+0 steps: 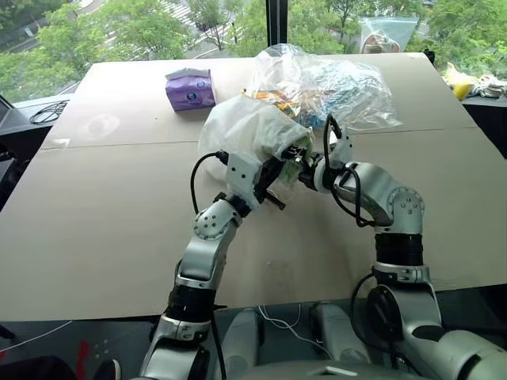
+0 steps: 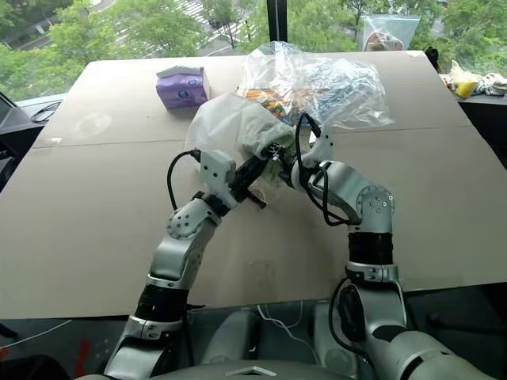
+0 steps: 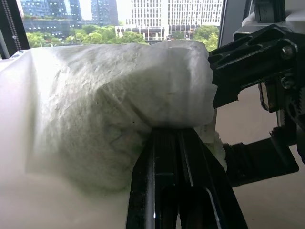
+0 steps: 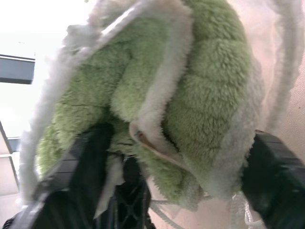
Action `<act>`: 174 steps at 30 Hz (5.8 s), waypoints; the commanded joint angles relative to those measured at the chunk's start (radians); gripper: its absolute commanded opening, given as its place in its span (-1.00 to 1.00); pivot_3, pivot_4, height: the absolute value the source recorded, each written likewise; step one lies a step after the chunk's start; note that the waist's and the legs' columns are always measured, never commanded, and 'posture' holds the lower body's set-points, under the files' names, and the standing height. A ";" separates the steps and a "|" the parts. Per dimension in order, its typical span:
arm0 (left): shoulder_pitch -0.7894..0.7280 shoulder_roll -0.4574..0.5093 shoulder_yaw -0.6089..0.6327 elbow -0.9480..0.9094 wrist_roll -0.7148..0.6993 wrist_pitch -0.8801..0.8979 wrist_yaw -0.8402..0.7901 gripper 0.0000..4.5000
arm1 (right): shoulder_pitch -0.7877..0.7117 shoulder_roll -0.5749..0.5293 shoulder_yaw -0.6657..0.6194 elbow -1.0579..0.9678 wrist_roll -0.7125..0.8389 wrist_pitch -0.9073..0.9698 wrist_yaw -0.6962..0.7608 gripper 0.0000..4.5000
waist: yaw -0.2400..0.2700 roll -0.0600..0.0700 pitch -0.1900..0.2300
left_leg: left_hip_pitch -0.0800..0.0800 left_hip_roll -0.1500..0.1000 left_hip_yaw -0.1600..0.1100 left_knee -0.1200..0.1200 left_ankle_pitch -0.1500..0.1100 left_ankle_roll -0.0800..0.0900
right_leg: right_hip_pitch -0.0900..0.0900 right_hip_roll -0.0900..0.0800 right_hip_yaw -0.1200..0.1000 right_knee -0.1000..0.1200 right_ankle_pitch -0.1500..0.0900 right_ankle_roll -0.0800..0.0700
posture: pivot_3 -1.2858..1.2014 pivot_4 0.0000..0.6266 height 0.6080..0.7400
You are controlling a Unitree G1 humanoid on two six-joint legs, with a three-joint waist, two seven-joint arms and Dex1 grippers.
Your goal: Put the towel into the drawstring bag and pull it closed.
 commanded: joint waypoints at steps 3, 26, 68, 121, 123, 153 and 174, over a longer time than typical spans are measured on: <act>-0.020 0.006 0.024 -0.121 -0.052 -0.004 -0.007 -1.00 | 0.021 0.020 0.042 -0.006 0.006 0.025 0.026 -0.36 | 0.001 0.000 0.000 | 0.000 0.000 0.000 0.000 0.000 0.000 | 0.000 0.000 0.000 0.000 0.000 0.000 | 0.03 -0.52 1.00; 0.020 0.123 0.022 -0.241 -0.099 0.095 -0.088 -1.00 | -0.029 0.117 -0.071 0.056 0.119 -0.213 -0.108 -0.99 | -0.001 0.000 0.000 | -0.001 0.000 -0.001 0.003 0.000 0.000 | 0.000 0.001 0.000 0.002 0.000 0.000 | 0.03 -0.52 1.00; -0.125 0.107 0.117 -0.070 -0.048 -0.044 0.029 -1.00 | 0.030 -0.095 0.156 0.005 -0.304 -0.135 0.365 0.65 | 0.001 0.000 0.000 | -0.002 -0.002 -0.002 0.009 0.000 0.000 | 0.000 0.000 0.001 0.007 0.000 0.000 | 0.03 -0.52 1.00; -0.174 0.131 0.319 -0.070 -0.685 0.374 -0.116 -1.00 | 0.119 -0.432 0.317 -0.136 -1.230 -0.402 1.186 0.65 | 0.005 -0.003 0.003 | 0.000 0.000 -0.003 0.012 0.000 0.000 | 0.000 0.002 0.001 0.010 0.000 0.000 | 0.03 -0.52 1.00; -0.161 0.137 0.330 -0.075 -0.699 0.384 -0.118 -1.00 | 0.130 -0.440 0.333 -0.126 -1.253 -0.390 1.205 0.65 | 0.005 -0.003 0.003 | 0.000 0.000 -0.003 0.012 0.000 0.000 | 0.000 0.002 0.001 0.010 0.000 0.000 | 0.03 -0.52 1.00; 0.144 0.287 0.293 -0.164 -0.437 0.237 -0.192 -1.00 | 0.122 -0.333 0.403 0.147 -1.580 -0.855 1.178 0.65 | 0.004 -0.004 0.002 | 0.002 0.000 -0.001 0.012 0.001 -0.001 | 0.000 0.002 0.004 0.013 -0.002 0.003 | 0.03 -0.52 1.00; 0.141 0.259 0.294 -0.141 -0.412 0.199 -0.171 -1.00 | 0.156 -0.247 0.323 0.165 -1.521 -1.000 1.277 -0.98 | 0.005 -0.004 0.002 | 0.003 0.000 -0.001 0.012 0.001 -0.002 | 0.000 0.002 0.003 0.013 0.000 -0.001 | 0.03 -0.52 1.00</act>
